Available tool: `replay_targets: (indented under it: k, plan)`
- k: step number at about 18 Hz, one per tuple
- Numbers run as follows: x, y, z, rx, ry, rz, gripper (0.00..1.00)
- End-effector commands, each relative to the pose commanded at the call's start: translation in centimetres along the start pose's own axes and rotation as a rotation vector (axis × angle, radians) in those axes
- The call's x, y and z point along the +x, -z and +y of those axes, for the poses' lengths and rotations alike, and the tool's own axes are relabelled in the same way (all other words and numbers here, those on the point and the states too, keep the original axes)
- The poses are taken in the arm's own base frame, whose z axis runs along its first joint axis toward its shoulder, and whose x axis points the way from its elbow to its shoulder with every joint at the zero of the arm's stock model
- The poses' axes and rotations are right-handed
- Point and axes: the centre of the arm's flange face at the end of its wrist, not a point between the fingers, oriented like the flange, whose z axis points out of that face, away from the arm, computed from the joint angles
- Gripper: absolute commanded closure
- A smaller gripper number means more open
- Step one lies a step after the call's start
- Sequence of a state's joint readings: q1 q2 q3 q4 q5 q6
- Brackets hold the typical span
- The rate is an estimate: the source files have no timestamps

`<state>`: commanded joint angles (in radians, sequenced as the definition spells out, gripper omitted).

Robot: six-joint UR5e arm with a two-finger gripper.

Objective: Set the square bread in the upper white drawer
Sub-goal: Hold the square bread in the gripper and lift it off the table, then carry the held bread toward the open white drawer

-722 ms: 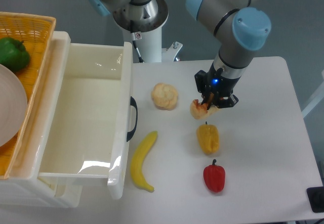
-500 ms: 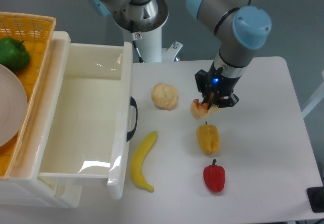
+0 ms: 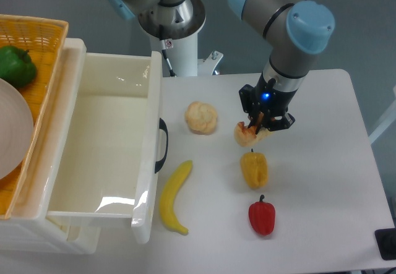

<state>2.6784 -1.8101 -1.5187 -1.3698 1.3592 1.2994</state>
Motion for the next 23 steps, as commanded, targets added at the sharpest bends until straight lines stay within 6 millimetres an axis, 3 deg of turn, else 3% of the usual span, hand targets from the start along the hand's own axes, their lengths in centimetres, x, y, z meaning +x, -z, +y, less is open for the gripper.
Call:
replay_targets:
  k: [8,14,18,23]
  plan:
    - [2.1,2.7,-2.3,0.125,0.181,0.001,0.76]
    - [4.7,6.0,-4.3,0.181,0.266,-0.027,0.75]
    - [7.0,9.3,-4.9,0.243,0.378,-0.046,0.75]
    - [10.3,11.0,-6.6,0.279,0.465,-0.036,0.74]
